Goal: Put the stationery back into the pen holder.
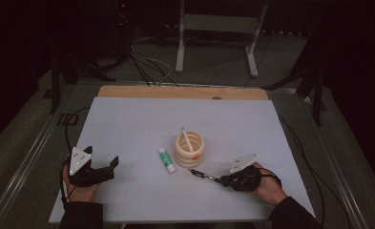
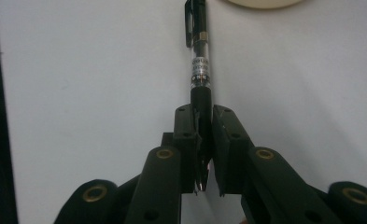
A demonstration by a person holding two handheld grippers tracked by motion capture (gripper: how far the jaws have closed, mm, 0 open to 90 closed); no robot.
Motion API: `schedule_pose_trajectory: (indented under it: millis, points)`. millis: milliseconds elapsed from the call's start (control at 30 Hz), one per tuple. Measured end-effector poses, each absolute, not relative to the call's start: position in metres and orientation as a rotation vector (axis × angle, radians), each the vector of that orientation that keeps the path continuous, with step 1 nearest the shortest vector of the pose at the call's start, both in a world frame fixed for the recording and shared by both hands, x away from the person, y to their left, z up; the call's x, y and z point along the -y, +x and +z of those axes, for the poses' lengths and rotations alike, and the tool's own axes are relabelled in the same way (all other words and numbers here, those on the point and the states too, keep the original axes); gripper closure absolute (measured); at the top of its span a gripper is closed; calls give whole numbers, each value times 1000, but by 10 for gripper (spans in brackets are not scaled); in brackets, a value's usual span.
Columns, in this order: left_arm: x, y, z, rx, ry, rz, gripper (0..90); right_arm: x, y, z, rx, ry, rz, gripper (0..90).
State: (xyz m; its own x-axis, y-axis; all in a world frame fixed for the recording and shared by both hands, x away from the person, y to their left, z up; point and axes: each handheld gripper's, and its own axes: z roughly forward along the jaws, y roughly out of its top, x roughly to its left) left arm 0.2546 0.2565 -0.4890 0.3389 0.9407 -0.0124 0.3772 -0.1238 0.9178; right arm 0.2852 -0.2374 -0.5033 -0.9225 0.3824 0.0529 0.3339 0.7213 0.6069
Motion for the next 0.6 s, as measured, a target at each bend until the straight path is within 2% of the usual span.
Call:
schedule_pose_trajectory:
  millis: [600]
  points:
    - [-256, 255, -489, -1192, 1686, 768, 2, 233, 276, -486, -2835, 532, 1080, 812]
